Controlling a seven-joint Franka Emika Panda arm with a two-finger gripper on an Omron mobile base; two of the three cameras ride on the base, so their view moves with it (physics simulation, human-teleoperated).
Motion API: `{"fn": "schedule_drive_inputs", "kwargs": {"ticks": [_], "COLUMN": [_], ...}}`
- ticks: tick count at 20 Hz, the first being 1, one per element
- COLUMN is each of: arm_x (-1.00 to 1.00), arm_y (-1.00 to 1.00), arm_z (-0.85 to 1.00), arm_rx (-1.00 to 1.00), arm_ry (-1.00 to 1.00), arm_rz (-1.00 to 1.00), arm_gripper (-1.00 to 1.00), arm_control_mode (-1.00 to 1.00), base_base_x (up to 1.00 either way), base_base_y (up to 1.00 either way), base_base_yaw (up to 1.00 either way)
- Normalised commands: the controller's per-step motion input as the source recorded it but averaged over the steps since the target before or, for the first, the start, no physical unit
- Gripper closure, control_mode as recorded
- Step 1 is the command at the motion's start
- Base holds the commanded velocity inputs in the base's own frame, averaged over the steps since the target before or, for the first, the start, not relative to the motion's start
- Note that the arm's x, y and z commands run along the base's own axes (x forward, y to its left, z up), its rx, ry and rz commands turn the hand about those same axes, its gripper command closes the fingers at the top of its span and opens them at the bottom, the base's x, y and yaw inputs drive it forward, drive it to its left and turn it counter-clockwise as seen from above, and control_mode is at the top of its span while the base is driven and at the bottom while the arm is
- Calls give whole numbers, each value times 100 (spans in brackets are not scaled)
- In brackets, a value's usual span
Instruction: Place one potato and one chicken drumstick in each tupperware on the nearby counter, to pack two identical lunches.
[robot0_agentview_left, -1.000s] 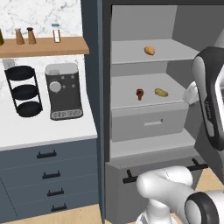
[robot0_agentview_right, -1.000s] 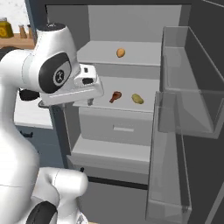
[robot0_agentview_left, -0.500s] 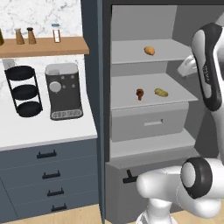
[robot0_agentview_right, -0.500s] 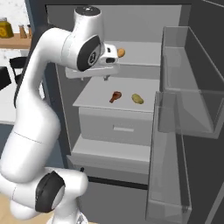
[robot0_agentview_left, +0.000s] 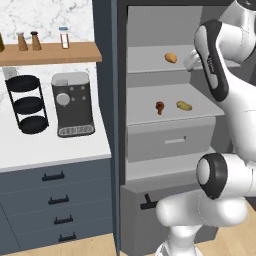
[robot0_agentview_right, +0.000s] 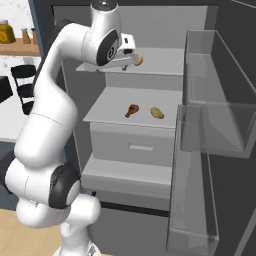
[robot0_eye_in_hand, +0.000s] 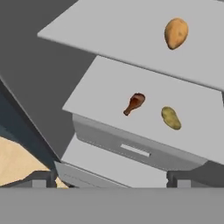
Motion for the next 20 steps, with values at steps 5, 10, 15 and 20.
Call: {"fn": "schedule_drive_inputs", "kwargs": {"ticks": [5, 10, 15, 20], "arm_x": [86, 36, 29, 52], "arm_y": [21, -14, -37, -22], "arm_z": [4, 0, 0, -2], "arm_rx": [0, 19, 14, 1], "arm_ry": [-20, -3, 7, 9], "arm_rz": [-5, -3, 0, -2], "arm_gripper": [-100, -100, -100, -100], "arm_control_mode": [-100, -100, -100, -100], "base_base_x": [0, 0, 0, 0], "base_base_y": [0, 0, 0, 0], "base_base_yaw": [0, 0, 0, 0]}}
